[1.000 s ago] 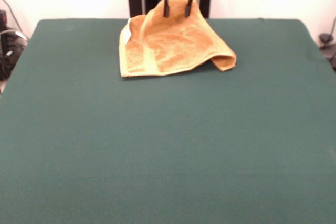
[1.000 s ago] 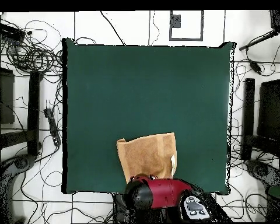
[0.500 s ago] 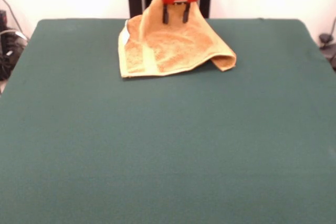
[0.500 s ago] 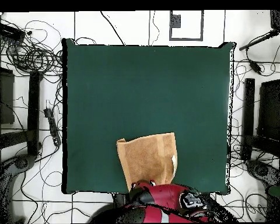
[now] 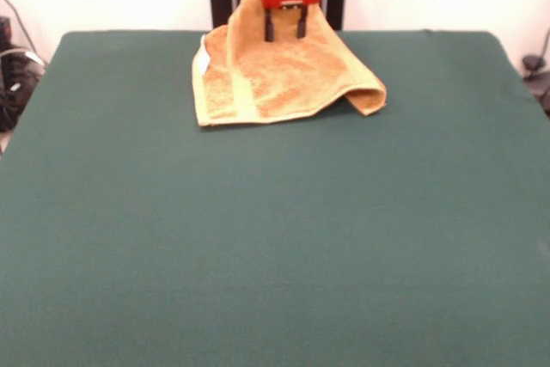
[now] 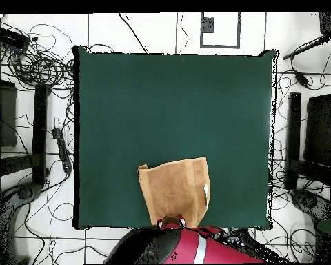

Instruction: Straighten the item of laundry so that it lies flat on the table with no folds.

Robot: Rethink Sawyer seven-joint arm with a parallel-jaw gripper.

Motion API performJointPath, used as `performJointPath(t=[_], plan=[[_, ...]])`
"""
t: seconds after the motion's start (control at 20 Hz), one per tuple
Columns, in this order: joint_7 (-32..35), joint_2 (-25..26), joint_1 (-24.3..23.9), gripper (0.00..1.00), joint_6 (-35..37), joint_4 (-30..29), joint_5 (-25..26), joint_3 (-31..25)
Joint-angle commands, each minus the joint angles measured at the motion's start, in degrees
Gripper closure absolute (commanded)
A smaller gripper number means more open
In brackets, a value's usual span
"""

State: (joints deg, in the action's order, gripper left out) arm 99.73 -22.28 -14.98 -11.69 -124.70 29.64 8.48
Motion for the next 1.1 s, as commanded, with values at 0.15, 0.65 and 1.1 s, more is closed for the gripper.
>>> performJointPath(t=[0.15,0.65,1.1], plan=[[7.86,6.00,0.72,0.00,0.37,5.51,-1.83,0.98],[9.16,1.89,0.63,0.00,-6.65,-5.54,2.04,7.17],[8.93,-5.66,-1.57,0.00,-8.69,-14.73,7.63,12.32]])
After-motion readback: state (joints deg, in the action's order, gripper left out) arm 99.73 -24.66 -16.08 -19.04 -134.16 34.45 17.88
